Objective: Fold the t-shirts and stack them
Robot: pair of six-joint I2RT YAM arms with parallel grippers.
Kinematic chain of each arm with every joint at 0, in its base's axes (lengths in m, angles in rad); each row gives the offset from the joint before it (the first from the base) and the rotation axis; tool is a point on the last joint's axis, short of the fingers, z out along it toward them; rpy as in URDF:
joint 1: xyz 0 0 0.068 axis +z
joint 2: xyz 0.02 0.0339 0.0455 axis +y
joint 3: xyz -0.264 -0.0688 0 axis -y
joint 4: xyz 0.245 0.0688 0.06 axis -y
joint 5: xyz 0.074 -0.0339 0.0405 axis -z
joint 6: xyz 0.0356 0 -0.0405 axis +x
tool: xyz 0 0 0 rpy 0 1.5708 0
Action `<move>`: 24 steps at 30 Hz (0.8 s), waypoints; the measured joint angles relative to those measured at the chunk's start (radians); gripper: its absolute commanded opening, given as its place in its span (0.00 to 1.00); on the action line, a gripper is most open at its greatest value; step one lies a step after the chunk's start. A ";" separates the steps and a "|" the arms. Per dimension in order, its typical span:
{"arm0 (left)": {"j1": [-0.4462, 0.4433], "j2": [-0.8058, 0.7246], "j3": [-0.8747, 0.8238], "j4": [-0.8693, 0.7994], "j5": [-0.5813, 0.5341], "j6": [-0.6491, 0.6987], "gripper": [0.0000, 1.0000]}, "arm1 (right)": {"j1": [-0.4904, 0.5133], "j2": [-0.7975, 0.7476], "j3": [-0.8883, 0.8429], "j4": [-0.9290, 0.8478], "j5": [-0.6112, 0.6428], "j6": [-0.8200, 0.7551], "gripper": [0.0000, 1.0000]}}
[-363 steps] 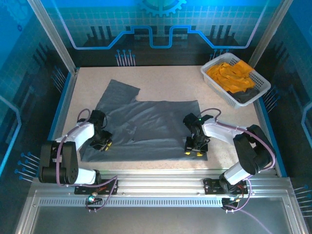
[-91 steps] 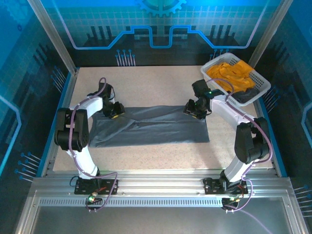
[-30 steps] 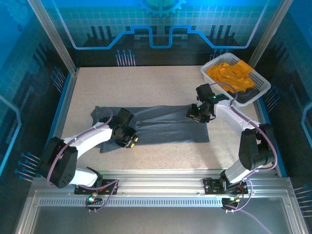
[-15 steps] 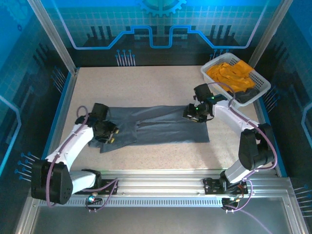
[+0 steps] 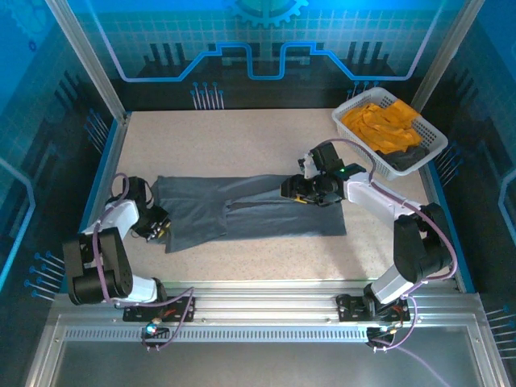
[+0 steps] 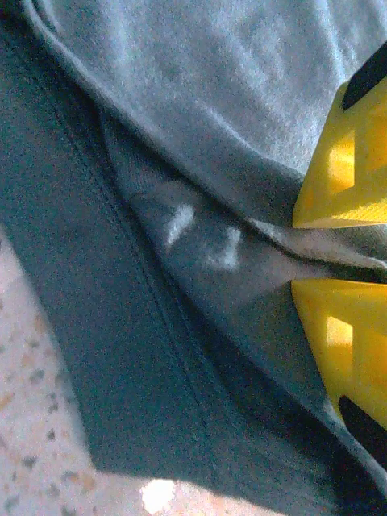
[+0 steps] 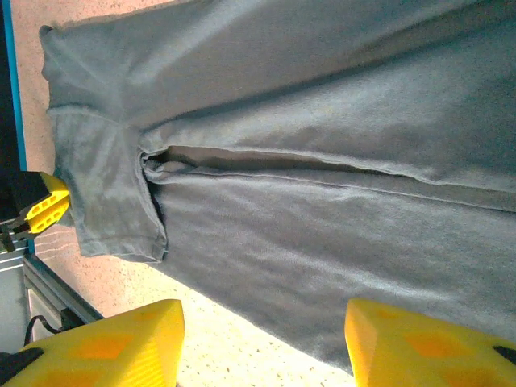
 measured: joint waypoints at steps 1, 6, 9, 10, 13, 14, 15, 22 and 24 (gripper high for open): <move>0.000 0.002 -0.004 0.009 0.004 0.011 0.24 | 0.000 0.000 0.000 0.000 0.000 0.000 0.56; 0.000 0.001 -0.033 0.045 0.024 0.041 0.17 | 0.000 0.000 0.000 0.000 0.000 0.000 0.56; 0.000 0.001 -0.034 0.050 0.032 0.049 0.10 | 0.000 0.000 0.000 -0.001 0.000 0.001 0.56; 0.000 0.001 -0.034 0.050 0.035 0.047 0.08 | 0.000 0.000 0.000 -0.001 0.001 0.002 0.56; 0.000 -0.010 -0.034 0.045 0.041 0.048 0.05 | 0.000 0.000 0.000 -0.001 0.001 0.004 0.56; 0.000 -0.018 -0.034 0.043 0.041 0.047 0.04 | 0.000 0.000 0.000 -0.001 0.001 0.004 0.56; 0.000 -0.031 -0.034 0.038 0.041 0.047 0.04 | 0.000 0.000 0.000 -0.001 0.001 0.005 0.56; 0.000 -0.095 -0.028 -0.007 0.041 0.035 0.11 | 0.000 0.000 0.000 -0.001 0.001 0.008 0.56; 0.000 -0.095 -0.027 -0.013 0.041 0.031 0.10 | 0.000 0.000 0.000 -0.001 0.001 0.008 0.55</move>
